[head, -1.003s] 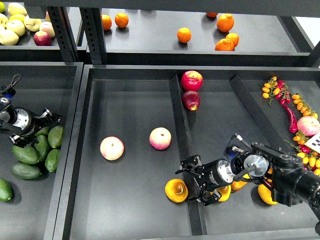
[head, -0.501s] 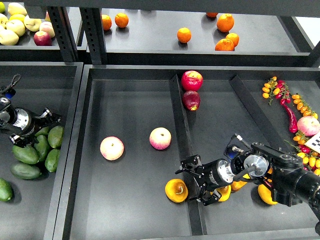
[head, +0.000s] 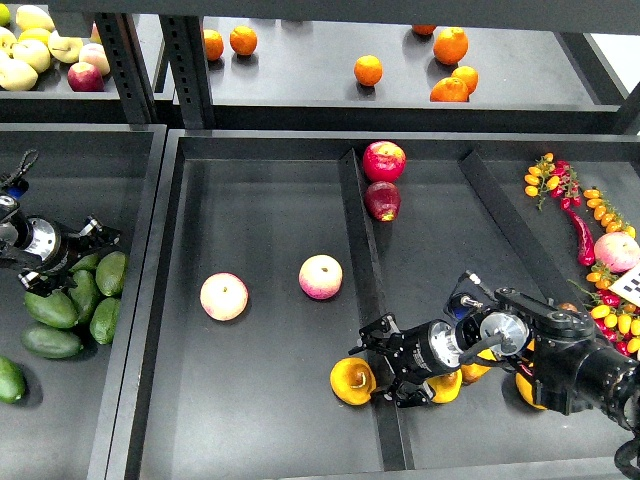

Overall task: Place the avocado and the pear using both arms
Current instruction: 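Lift the pear over the divider toward the pear bin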

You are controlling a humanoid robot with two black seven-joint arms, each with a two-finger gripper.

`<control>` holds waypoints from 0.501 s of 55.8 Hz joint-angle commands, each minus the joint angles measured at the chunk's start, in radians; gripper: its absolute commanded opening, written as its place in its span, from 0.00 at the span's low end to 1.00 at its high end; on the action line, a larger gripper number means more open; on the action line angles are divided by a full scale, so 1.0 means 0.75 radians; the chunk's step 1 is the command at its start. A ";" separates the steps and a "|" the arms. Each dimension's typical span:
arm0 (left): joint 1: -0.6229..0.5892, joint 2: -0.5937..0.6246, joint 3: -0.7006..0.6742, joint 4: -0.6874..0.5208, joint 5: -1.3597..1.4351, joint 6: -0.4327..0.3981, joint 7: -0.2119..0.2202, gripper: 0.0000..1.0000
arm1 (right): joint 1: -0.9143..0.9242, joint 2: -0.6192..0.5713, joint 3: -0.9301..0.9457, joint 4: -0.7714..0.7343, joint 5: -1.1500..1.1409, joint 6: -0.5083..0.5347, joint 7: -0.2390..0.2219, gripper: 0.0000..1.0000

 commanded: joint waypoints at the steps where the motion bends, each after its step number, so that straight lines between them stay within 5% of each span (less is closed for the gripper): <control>1: -0.002 0.000 0.000 0.007 -0.002 0.000 0.000 0.99 | -0.005 0.002 0.000 -0.005 0.003 0.000 0.000 0.70; 28: -0.009 0.000 -0.004 0.005 -0.008 0.000 0.000 0.99 | -0.011 0.031 0.018 -0.069 0.029 0.000 0.000 0.47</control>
